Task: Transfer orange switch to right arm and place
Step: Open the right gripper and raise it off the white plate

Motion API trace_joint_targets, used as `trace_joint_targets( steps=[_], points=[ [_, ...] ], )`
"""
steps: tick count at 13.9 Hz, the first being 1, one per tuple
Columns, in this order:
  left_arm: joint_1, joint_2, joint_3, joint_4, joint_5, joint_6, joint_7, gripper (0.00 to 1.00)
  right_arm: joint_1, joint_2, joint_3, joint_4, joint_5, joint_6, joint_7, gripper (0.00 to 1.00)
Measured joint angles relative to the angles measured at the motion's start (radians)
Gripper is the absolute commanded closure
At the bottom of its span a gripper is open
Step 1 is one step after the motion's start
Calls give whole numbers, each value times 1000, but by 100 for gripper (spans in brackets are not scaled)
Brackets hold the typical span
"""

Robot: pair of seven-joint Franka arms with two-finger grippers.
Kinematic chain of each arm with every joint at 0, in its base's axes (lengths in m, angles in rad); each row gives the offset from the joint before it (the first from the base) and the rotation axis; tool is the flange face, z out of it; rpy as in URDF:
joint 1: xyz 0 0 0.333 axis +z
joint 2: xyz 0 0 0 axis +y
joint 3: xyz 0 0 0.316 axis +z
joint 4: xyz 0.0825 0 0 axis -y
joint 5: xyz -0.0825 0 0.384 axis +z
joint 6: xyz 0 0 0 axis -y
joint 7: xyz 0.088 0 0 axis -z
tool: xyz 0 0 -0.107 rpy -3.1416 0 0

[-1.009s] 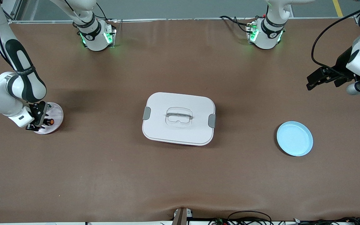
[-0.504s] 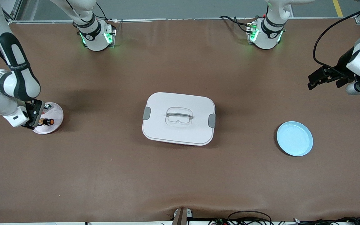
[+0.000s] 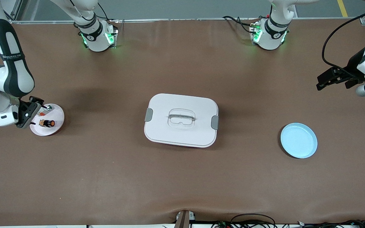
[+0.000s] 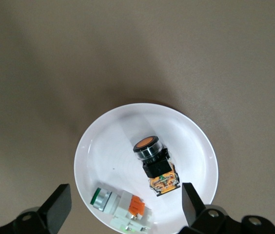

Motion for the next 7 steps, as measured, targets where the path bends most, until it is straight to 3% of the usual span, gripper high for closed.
trace_joint_targets(
  steps=[7],
  points=[
    [16, -48, 1, -82, 0, 57, 18, 0, 49, -99, 2, 127, 7, -291, 240, 0]
  ],
)
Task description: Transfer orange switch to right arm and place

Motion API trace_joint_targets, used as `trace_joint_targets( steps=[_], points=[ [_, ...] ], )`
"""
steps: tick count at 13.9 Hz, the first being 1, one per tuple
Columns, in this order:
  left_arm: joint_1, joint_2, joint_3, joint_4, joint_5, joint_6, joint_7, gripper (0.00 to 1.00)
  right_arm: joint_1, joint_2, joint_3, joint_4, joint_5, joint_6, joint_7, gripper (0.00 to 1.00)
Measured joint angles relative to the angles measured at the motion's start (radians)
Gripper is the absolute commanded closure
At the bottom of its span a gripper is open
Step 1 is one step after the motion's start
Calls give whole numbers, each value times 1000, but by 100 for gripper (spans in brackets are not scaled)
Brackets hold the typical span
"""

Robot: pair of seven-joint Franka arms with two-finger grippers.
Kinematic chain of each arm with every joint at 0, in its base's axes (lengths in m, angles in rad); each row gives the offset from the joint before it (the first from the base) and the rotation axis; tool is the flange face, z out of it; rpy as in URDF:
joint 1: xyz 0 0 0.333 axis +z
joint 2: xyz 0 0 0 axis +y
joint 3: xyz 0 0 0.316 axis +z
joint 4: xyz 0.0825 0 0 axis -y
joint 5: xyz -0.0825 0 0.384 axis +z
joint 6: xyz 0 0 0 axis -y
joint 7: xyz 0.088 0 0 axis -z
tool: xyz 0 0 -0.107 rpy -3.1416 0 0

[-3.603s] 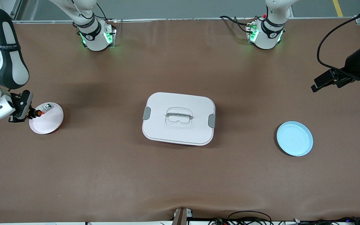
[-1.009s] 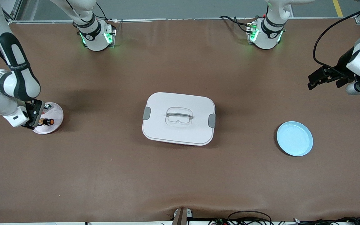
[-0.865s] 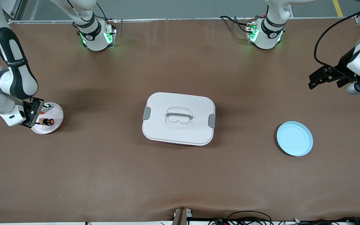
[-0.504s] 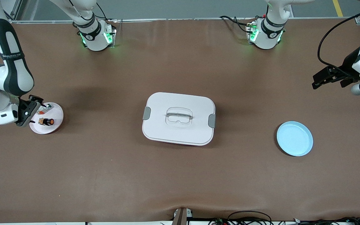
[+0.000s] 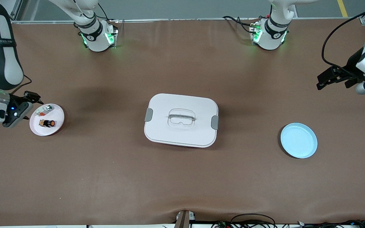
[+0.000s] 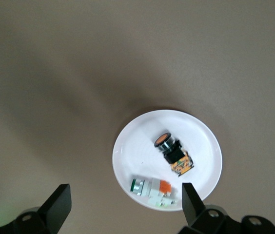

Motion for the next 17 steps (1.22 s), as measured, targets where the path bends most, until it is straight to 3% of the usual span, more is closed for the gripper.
trace_joint_targets(
  steps=[5, 17],
  points=[
    [5, 0, 0, 1, 0, 2, 7, 0, 8, -5, 0, 177, 2, -210, 149, 0],
    [9, 6, 0, 0, 0, 2, 8, 0, 75, -4, 2, 423, 41, -375, 566, 0]
  ],
)
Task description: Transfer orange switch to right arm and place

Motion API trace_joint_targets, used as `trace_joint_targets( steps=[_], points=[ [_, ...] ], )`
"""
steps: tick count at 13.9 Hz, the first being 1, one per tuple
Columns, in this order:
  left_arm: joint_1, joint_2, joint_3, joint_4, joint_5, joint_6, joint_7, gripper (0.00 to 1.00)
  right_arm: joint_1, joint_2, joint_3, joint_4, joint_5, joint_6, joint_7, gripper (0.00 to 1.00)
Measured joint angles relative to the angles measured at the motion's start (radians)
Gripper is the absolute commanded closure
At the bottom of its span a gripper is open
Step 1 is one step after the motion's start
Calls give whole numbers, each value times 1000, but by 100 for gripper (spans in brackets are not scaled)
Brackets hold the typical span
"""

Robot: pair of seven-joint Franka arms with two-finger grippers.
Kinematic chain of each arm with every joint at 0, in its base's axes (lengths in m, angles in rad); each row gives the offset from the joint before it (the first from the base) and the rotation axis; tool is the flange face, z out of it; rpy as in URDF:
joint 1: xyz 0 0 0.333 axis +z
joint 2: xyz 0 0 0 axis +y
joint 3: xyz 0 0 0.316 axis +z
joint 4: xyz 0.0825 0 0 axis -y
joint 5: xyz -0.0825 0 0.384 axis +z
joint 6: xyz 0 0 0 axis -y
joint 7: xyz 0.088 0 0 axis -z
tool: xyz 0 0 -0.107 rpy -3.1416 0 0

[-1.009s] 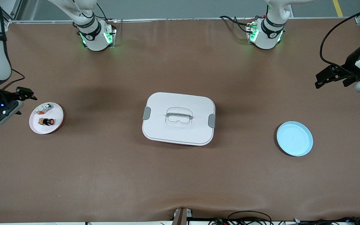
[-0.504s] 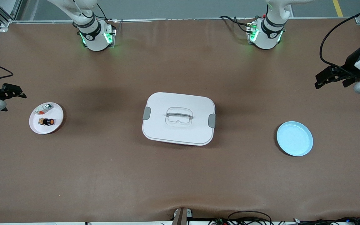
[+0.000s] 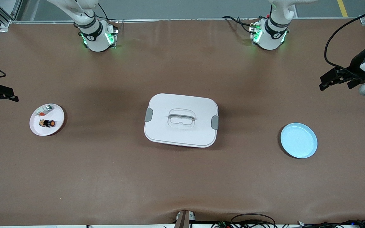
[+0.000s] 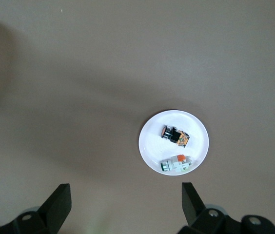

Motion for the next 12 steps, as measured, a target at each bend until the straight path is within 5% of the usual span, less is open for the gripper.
trace_joint_targets(
  steps=[12],
  points=[
    [1, 0, 1, 0, 0, 0, 0, 0, 90, 1, 3, 158, 2, -178, 436, 0]
  ],
)
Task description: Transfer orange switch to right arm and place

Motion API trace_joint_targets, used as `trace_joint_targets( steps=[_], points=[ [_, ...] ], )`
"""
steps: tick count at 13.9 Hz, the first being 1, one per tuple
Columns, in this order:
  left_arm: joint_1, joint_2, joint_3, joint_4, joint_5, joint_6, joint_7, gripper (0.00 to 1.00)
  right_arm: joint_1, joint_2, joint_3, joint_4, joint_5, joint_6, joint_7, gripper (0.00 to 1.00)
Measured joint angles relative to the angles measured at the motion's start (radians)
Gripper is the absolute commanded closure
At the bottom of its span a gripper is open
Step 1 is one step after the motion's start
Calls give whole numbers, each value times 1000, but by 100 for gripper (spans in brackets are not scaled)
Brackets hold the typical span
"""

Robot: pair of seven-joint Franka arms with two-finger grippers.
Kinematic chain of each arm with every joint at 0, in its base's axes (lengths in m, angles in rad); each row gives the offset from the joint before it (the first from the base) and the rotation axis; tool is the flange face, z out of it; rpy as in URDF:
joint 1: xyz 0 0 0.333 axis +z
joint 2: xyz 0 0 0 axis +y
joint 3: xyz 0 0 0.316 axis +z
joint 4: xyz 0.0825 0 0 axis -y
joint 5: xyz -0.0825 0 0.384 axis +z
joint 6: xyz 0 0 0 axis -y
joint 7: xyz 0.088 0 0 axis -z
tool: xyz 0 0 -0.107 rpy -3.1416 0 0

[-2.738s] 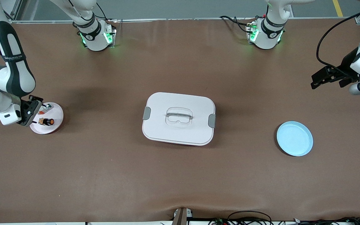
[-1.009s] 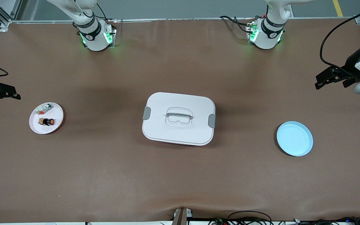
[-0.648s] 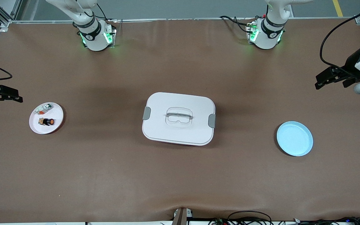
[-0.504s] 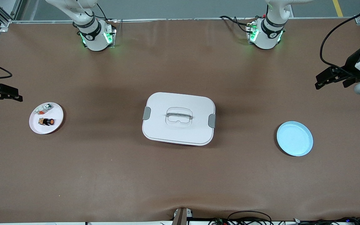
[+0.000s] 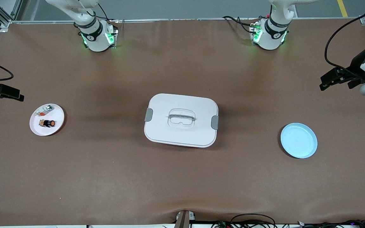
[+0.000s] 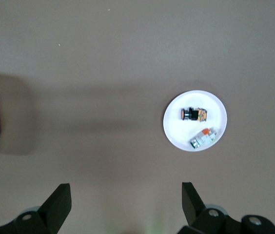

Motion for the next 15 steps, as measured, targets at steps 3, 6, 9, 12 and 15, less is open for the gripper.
trace_joint_targets(
  steps=[3, 6, 9, 12, 15],
  points=[
    [0, 0, 0, 0, 0, 0, 0, 0, 0, -9, -5, 40, 0, -92, 6, 0],
    [0, 0, 0, 0, 0, 0, 0, 0, 0, -42, -11, 53, 0, -109, 6, 0],
    [-1, 0, 0, 0, 0, 0, 0, 0, 0, -70, -10, 58, 0, -149, 6, 0],
    [-2, 0, 0, 5, 0, 1, 0, 0, 1, -72, -2, 58, 0, -148, 6, 0],
    [-6, 0, -2, 11, 0, 1, 0, 0, 5, -72, -1, 59, 28, -146, 5, 0]
  ],
)
